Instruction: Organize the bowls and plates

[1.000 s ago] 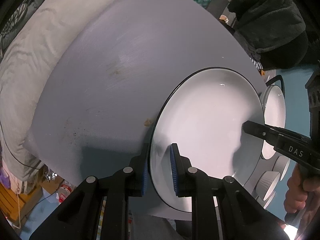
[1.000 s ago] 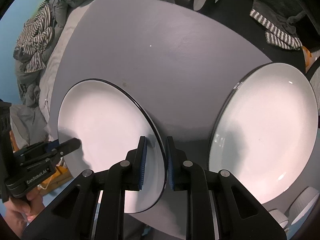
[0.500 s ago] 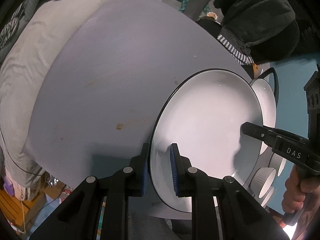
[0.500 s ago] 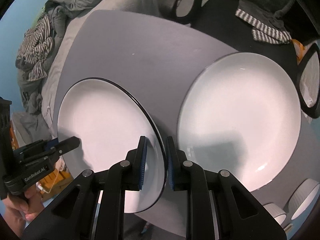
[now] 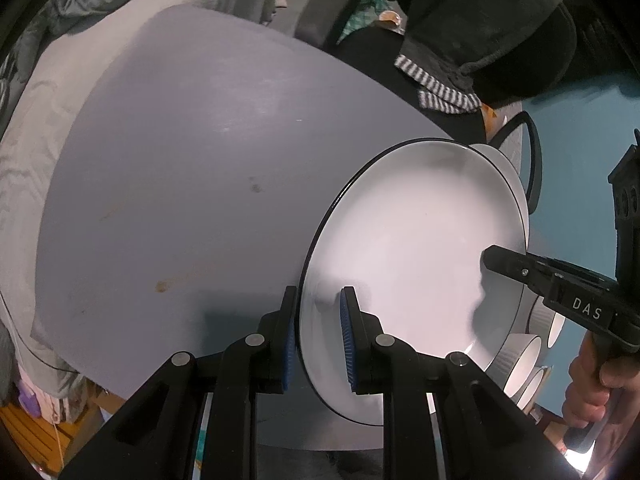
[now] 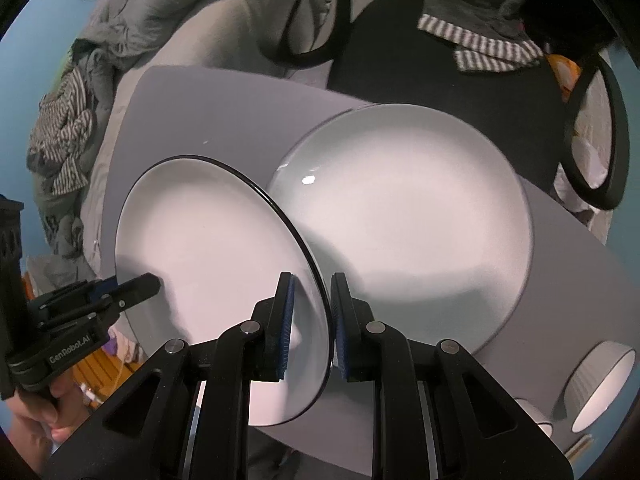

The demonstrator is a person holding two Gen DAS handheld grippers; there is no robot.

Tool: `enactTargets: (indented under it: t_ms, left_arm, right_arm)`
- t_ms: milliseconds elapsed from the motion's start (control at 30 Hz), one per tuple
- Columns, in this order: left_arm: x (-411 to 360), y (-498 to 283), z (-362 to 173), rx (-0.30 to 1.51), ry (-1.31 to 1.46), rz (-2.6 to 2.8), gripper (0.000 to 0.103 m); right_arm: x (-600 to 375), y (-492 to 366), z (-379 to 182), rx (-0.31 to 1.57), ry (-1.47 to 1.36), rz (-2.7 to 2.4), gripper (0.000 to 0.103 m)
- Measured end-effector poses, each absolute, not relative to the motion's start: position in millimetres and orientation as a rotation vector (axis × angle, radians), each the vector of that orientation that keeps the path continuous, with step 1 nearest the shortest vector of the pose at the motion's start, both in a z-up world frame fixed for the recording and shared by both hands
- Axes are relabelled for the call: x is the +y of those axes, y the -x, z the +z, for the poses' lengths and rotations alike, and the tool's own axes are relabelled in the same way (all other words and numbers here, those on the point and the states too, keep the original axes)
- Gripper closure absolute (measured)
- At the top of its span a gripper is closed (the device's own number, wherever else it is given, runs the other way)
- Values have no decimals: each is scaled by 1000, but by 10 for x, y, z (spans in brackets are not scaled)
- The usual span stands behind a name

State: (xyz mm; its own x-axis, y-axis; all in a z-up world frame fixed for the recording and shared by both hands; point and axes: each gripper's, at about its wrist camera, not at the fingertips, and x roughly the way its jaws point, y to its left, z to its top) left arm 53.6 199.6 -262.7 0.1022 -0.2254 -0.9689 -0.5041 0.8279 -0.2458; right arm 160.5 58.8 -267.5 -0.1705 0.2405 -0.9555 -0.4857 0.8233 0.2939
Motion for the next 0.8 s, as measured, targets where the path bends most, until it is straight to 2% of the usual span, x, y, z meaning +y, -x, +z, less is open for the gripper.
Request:
enactTargets:
  t_ms: [800]
  left_arm:
    - [1453,-1155,-2721,1543,528,173,84]
  right_arm:
    - [-59,-2115,-2787,1643,113,577,84]
